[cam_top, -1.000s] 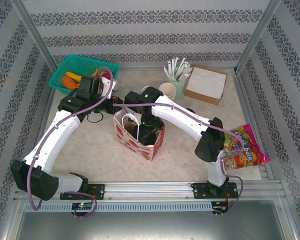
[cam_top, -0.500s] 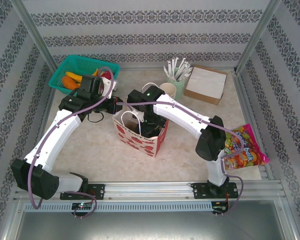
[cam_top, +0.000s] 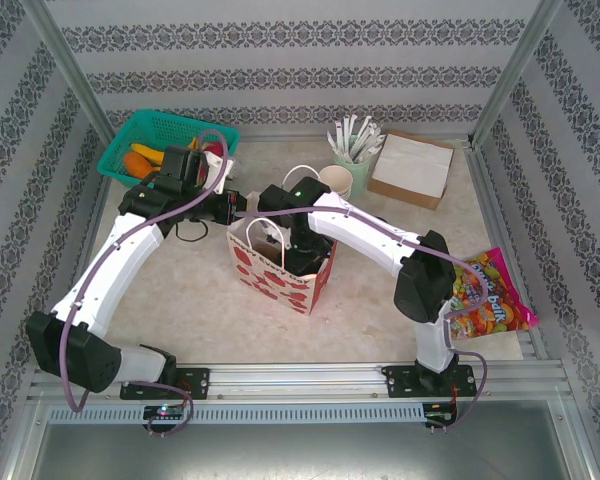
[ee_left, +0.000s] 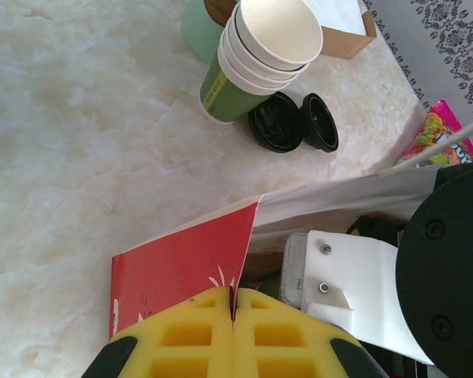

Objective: Pack the takeout coffee

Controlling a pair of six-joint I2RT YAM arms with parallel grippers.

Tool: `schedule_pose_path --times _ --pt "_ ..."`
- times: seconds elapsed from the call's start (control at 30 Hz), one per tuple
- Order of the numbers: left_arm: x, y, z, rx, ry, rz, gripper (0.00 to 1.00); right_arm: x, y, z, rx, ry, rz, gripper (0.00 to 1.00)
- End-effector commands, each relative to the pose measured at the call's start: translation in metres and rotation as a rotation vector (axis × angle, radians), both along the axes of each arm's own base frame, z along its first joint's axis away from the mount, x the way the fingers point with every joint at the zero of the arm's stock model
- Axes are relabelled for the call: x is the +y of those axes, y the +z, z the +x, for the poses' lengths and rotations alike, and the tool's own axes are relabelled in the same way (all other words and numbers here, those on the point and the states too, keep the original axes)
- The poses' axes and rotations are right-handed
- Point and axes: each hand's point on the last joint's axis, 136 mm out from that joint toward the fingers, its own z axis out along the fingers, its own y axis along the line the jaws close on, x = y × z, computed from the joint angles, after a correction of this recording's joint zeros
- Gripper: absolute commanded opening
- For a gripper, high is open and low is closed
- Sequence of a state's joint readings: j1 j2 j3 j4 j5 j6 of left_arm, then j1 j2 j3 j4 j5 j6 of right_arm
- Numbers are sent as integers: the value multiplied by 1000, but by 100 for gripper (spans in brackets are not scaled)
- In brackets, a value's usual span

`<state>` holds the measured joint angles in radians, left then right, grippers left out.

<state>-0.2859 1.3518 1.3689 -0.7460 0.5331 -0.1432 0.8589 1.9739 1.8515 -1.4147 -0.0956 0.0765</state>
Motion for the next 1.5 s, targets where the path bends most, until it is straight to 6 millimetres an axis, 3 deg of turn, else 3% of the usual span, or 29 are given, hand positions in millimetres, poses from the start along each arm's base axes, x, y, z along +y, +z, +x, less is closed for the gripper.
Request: schedule_pose_path --times 0.0,0.33,0.53,1.47 --pt "1 8 2 -1 -16 0 0 -2 10 -4 1 32 43 63" --pt "-5 4 4 20 -34 -28 0 3 0 9 -25 -16 42 63" --pt "-5 3 3 18 -36 -29 0 -3 -8 12 -12 -43 28 63" --pt "-6 3 4 13 -45 -26 0 -8 -26 8 14 -41 19 63"
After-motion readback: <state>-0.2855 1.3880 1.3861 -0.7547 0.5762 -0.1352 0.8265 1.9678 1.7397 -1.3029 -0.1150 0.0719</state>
